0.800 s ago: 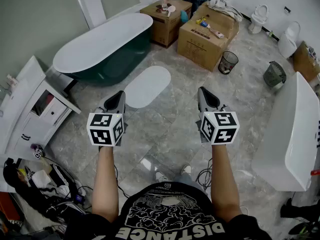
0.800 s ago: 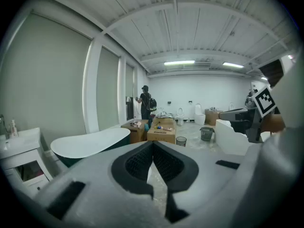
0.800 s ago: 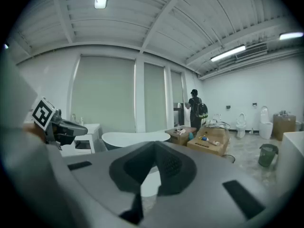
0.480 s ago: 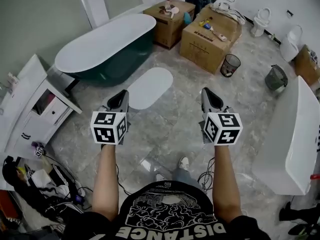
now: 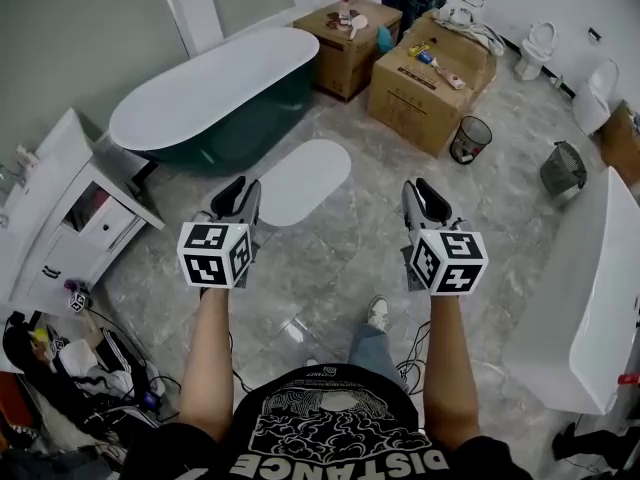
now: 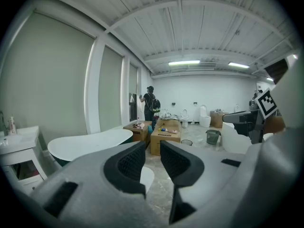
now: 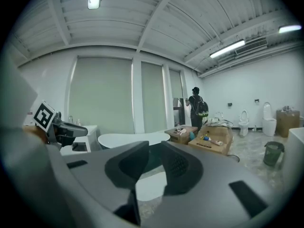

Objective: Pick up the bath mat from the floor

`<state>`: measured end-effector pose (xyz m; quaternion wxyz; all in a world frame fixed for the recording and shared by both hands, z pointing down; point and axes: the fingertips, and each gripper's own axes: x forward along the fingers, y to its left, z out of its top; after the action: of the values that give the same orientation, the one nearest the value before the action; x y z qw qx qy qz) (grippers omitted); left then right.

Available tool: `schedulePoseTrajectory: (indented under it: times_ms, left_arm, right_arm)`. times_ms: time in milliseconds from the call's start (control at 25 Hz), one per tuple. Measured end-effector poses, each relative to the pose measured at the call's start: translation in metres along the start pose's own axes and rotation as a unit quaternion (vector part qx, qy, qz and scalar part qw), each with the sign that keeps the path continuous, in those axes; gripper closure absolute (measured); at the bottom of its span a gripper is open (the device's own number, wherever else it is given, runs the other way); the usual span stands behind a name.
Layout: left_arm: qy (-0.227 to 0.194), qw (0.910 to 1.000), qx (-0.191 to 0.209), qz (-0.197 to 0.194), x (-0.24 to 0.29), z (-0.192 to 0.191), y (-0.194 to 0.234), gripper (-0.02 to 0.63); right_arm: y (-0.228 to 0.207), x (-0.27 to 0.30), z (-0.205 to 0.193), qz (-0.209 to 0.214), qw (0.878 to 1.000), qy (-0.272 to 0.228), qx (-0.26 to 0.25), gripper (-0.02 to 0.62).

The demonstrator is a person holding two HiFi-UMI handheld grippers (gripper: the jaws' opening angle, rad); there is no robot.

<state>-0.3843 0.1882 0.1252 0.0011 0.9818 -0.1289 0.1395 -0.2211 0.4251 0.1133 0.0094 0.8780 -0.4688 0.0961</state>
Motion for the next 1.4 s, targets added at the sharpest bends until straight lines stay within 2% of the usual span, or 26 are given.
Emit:
schedulePoseTrajectory:
  times_ms: [320,760,1000,1400]
  left_arm:
    - [0.007,0.9993,-0.008,0.037,0.081,0.022,-0.013,0.443]
    - [0.005,0.9913,-0.04,0.126,0.155,0.052,-0.018,0.365]
    - [0.003,0.9849,-0.052,0.165,0.166,0.063,-0.015,0.345]
    - [0.004,0.9775,-0.063,0.201,0.186,0.058,0.008,0.344]
  right_arm:
    - [-0.078,0.068,0.014,0.034,0.999,0.004,0.01,0.485]
    - [-0.172,0.154,0.034,0.098,0.995,0.016,0.008,0.397]
    - [-0.191,0.19,0.047,0.133,0.991,0.021,0.004,0.356]
    - [-0.184,0.246,0.047,0.175,0.984,0.03,-0.003,0.348]
